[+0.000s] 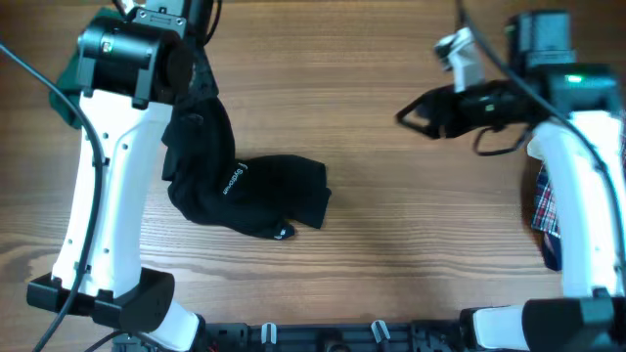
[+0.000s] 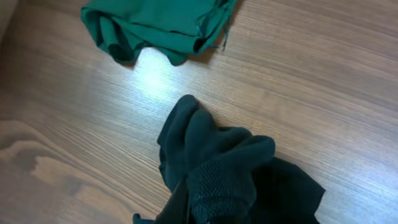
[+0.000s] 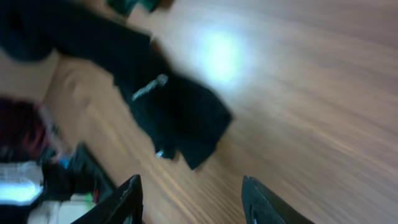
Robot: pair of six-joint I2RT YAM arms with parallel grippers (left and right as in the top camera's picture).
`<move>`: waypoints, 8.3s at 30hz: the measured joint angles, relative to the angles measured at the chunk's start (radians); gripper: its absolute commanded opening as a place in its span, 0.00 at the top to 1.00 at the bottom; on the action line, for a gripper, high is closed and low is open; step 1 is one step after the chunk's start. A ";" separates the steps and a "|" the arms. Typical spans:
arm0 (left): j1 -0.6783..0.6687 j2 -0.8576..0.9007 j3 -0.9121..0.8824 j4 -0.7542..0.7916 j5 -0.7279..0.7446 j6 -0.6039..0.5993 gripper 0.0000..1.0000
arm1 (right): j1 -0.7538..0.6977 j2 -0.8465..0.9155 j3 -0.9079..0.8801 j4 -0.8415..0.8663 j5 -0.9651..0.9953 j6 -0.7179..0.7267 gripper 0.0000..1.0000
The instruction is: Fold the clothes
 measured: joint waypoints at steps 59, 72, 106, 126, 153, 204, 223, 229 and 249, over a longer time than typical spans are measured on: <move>0.012 0.000 0.000 -0.016 0.000 0.012 0.96 | 0.455 0.474 -0.266 0.499 0.078 0.023 0.96; 0.011 -0.095 -0.005 0.051 0.099 0.095 0.96 | 0.269 -0.039 -0.255 0.443 0.137 0.257 0.96; -0.075 -0.354 -0.006 -0.062 0.142 0.116 0.96 | 0.262 -0.676 0.053 -0.040 1.102 0.647 0.96; -0.075 -0.452 -0.006 -0.063 0.185 0.059 0.96 | 0.262 -0.669 0.226 -0.236 1.263 0.800 0.96; -0.038 -0.010 -0.182 0.075 0.175 -0.034 0.96 | 0.192 -0.130 0.225 -0.165 1.259 0.938 0.96; 0.012 0.404 -0.317 0.255 0.418 0.243 0.96 | 0.025 0.315 -0.200 0.279 0.468 0.420 0.96; 0.012 0.403 -0.652 0.559 0.493 0.242 0.96 | 0.025 0.314 -0.454 0.510 0.555 0.559 0.96; 0.012 0.373 -0.711 0.562 0.518 0.242 0.96 | 0.025 0.309 -0.462 0.462 0.555 0.605 0.96; -0.124 0.254 -0.764 0.288 0.551 0.239 0.96 | 0.025 0.086 -0.494 0.145 0.621 0.735 0.95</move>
